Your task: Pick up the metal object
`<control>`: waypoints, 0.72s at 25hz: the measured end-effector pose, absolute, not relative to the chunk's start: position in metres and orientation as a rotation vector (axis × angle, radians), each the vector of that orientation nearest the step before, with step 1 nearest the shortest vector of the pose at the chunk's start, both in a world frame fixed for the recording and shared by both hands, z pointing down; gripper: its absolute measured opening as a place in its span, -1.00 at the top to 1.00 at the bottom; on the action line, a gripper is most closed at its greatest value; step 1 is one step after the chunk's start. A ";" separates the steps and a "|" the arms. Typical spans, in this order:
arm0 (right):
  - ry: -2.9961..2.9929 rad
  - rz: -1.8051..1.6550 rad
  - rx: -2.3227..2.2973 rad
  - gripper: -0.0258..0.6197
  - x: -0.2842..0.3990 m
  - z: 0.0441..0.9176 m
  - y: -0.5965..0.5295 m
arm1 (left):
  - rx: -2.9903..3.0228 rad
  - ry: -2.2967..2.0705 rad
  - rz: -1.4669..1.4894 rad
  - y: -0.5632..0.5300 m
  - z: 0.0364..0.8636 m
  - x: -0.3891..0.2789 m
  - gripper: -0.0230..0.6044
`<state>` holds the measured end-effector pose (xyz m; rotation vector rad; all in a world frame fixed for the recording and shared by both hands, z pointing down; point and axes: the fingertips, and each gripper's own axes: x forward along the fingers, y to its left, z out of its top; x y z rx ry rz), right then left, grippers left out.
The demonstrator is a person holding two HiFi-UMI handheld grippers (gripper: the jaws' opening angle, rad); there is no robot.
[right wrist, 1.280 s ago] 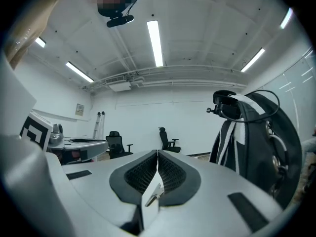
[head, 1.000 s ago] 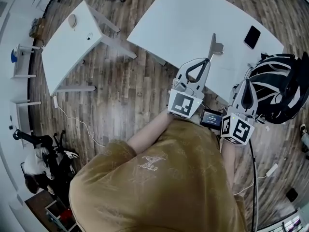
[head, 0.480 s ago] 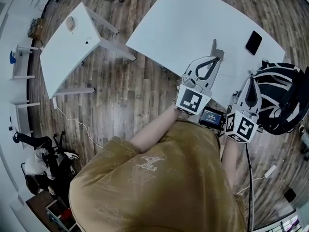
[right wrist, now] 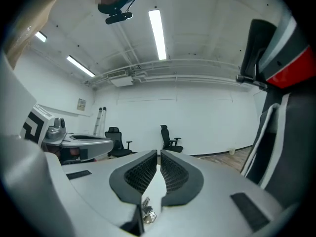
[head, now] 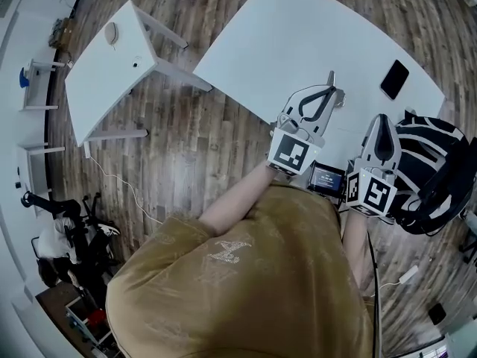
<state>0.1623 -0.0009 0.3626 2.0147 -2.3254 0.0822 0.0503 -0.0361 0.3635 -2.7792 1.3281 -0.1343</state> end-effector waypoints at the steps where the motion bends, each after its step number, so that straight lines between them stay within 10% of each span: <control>1: -2.334 0.085 2.006 0.89 0.163 0.364 -0.005 | -2.776 1.340 -0.134 -0.038 0.365 0.051 0.91; 18: -2.379 0.227 1.768 0.89 0.141 0.415 -0.054 | -2.857 1.301 -0.227 -0.086 0.394 0.048 0.91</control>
